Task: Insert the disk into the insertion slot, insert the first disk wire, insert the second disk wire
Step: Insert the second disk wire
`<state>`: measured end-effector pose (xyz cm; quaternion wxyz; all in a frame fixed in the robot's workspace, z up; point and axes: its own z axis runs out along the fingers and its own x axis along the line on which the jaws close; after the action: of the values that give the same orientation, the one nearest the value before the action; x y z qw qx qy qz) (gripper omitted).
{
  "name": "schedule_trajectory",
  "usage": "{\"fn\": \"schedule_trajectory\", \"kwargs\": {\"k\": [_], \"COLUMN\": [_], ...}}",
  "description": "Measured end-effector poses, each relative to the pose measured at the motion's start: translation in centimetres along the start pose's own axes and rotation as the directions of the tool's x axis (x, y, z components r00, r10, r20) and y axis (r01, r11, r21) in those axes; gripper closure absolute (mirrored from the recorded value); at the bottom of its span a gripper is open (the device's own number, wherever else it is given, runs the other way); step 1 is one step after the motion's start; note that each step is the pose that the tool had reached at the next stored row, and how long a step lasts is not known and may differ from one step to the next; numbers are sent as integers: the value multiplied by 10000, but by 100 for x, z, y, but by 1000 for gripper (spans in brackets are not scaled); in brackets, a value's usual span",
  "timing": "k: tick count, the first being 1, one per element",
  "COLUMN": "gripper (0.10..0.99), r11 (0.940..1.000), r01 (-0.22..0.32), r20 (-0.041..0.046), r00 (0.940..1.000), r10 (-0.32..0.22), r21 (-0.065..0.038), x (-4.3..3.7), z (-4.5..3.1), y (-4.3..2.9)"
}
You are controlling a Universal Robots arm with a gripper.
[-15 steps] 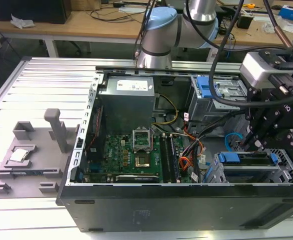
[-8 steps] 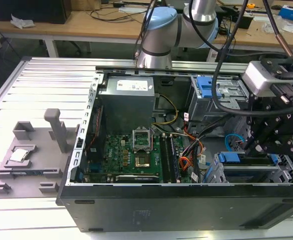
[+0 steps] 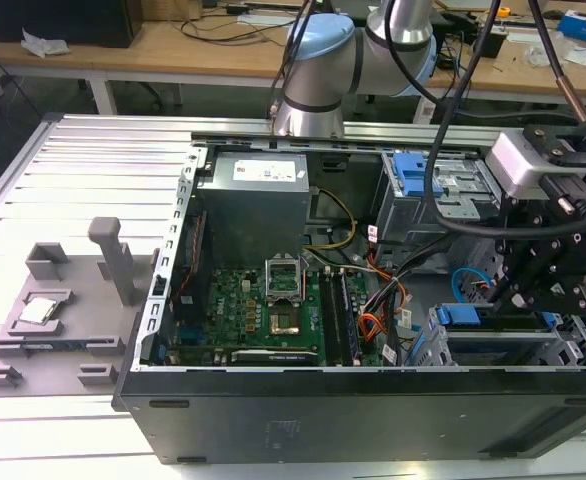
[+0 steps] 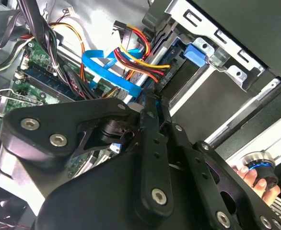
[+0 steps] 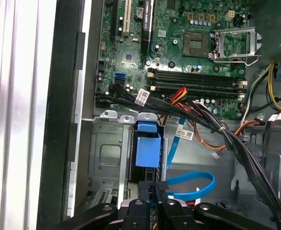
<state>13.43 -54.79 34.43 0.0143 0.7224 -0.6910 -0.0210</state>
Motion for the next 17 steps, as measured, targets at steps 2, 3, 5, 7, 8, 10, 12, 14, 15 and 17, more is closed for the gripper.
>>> {"fn": "schedule_trajectory", "kwargs": {"k": [2,3,5,7,8,10,12,14,15,17], "gripper": [922,922,922,922,922,922,922,922,922,922], "r11": [10000,10000,10000,10000,10000,10000,10000,10000,10000,10000], "r01": [-4,-5,-3,-3,-3,1,15,34,39,47], "r20": [-1,-1,0,2,1,0,-1,-5,-6,-11], "r00": [10000,10000,10000,10000,10000,10000,10000,10000,10000,10000], "r10": [4,5,3,3,3,-1,-15,-34,-39,-47], "r21": [0,0,0,1,0,0,0,0,0,-1], "x": [0,0,-1,-6,-9,-13,-14,-15,-15,-13], "z": [2,3,5,6,6,6,7,11,16,27], "y": [-5,-5,-6,-7,-7,-7,-7,-7,-8,-8]}}
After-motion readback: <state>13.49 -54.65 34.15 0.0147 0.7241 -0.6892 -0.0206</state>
